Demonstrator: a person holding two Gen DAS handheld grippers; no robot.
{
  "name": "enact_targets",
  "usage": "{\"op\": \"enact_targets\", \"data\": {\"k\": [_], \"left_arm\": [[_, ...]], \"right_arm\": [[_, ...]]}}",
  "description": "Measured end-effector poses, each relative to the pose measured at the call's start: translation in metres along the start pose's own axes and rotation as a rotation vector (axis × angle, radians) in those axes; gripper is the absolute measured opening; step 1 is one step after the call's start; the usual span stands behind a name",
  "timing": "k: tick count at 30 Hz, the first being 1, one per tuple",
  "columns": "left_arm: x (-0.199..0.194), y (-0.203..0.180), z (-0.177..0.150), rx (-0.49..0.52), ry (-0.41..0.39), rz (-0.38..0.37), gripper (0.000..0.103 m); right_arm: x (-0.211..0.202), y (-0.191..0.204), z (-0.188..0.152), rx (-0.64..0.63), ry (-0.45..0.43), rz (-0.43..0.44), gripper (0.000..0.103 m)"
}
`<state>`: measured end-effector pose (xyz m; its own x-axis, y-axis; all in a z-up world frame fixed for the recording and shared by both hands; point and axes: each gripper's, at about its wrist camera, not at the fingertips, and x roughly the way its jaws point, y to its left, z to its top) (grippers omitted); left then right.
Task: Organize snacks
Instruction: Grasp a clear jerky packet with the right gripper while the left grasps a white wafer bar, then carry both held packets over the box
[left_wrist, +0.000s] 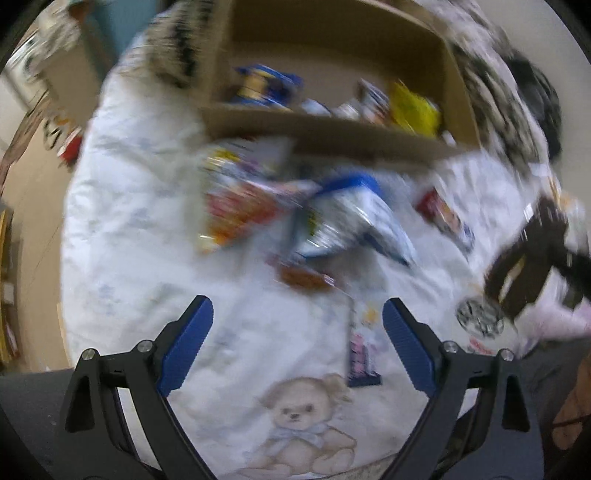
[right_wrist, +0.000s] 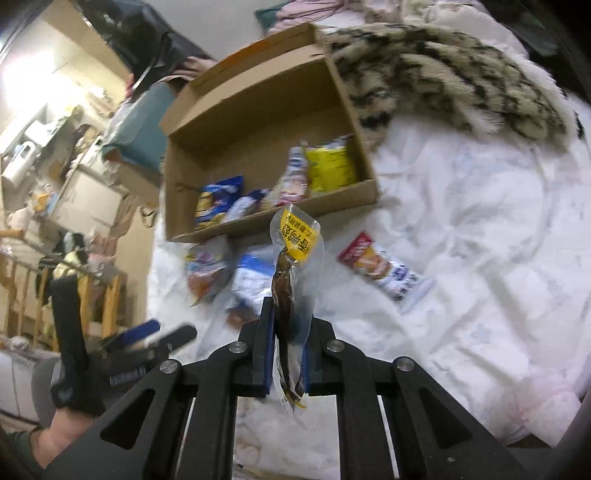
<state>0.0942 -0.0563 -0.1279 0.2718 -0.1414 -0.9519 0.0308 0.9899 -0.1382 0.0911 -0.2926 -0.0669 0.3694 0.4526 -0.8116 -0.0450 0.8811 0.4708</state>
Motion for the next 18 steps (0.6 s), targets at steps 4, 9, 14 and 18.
{"op": "enact_targets", "data": {"k": [4, 9, 14, 18], "left_arm": [[0.024, -0.034, -0.008, 0.105, 0.072, -0.062, 0.071], [0.048, -0.055, -0.018, 0.155, 0.118, -0.063, 0.053], [0.067, -0.057, -0.028, 0.188, 0.164, 0.005, 0.014], [0.057, -0.054, -0.027, 0.169, 0.152, -0.021, 0.014]], "right_arm": [[0.005, -0.003, -0.002, 0.034, -0.003, -0.026, 0.011], [0.005, -0.005, 0.001, 0.044, -0.007, -0.015, 0.011], [0.006, -0.008, -0.001, 0.059, 0.001, -0.009, 0.011], [0.007, -0.006, 0.0, 0.059, 0.001, 0.003, 0.011]]}}
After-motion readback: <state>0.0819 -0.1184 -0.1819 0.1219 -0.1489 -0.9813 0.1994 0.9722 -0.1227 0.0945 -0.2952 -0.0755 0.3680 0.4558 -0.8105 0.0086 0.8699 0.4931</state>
